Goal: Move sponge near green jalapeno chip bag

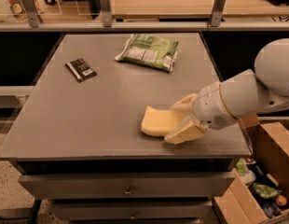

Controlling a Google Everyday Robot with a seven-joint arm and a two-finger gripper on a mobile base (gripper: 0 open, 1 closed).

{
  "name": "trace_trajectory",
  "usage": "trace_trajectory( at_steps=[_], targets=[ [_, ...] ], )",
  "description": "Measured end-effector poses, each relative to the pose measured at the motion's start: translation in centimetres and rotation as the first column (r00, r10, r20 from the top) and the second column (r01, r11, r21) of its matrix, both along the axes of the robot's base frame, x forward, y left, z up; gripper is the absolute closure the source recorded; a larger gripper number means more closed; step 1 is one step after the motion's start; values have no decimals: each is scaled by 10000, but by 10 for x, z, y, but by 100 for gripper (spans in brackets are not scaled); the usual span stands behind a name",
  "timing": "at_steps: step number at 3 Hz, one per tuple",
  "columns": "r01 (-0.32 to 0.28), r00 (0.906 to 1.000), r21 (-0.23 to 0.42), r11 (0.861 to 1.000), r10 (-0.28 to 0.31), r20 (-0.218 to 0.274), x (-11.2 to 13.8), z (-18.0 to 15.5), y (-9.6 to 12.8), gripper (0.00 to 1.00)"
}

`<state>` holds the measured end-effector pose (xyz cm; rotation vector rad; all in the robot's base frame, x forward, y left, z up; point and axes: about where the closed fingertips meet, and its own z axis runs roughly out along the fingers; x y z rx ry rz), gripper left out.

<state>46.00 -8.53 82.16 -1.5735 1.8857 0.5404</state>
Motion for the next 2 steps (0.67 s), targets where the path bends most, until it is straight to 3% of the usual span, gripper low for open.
trace_trajectory(
  at_steps=[2],
  targets=[
    [97, 9999, 52, 9999, -96, -122, 3, -2, 4, 88]
  ],
)
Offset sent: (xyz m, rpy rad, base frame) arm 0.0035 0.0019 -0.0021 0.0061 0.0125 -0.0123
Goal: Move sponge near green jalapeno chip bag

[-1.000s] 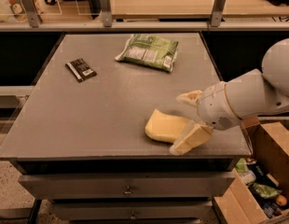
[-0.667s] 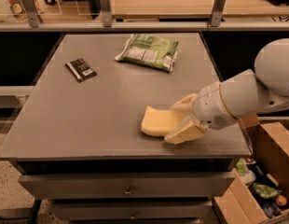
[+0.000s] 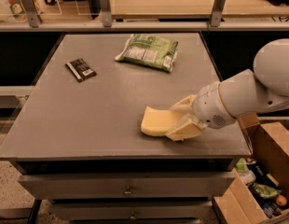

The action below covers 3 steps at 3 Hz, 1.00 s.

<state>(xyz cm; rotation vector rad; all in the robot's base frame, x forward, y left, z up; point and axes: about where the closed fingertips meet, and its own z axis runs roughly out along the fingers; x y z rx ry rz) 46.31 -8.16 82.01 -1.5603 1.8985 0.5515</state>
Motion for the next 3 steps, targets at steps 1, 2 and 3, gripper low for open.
trace_trajectory(
  at_steps=[1, 2, 3],
  targets=[
    [-28, 10000, -11, 10000, 28, 11, -1, 1, 1, 100],
    [-216, 9997, 147, 9997, 214, 150, 9, 3, 8, 100],
    [-345, 9984, 315, 9989, 330, 463, 30, 16, 9, 100]
  ],
)
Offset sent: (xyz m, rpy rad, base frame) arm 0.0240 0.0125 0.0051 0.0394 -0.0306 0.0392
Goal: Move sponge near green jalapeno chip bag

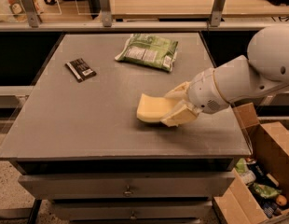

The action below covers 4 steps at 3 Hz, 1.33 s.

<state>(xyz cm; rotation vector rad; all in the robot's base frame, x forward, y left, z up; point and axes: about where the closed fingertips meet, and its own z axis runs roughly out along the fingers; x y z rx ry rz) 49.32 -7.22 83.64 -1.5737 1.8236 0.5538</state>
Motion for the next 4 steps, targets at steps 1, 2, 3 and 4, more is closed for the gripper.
trace_trajectory(
  at_steps=[1, 2, 3, 4],
  targets=[
    [127, 9995, -137, 9998, -123, 297, 33, 14, -4, 100],
    [464, 9984, -423, 9980, -450, 341, 77, 14, -15, 100],
    [1129, 9934, -591, 9918, -1114, 287, 120, 10, -28, 100],
    [1926, 9813, -594, 9795, -1920, 162, 159, 5, -44, 100]
  ],
)
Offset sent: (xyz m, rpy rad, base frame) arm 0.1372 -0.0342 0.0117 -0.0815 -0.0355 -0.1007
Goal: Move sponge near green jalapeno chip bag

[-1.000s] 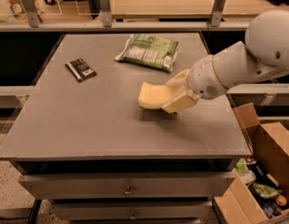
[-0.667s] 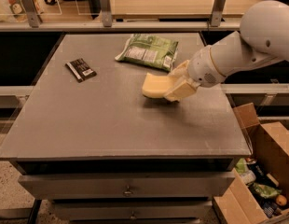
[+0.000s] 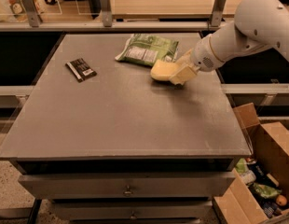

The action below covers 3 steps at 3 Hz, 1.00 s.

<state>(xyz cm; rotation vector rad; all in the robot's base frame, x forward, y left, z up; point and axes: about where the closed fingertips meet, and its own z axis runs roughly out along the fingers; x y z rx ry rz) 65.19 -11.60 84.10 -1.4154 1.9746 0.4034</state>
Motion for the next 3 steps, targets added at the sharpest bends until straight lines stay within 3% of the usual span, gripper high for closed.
trace_trajectory(
  at_steps=[1, 3],
  targets=[
    [474, 9988, 162, 9987, -472, -142, 23, -5, -11, 83],
    [406, 9991, 623, 9972, -398, -141, 33, -5, -14, 36]
  ],
)
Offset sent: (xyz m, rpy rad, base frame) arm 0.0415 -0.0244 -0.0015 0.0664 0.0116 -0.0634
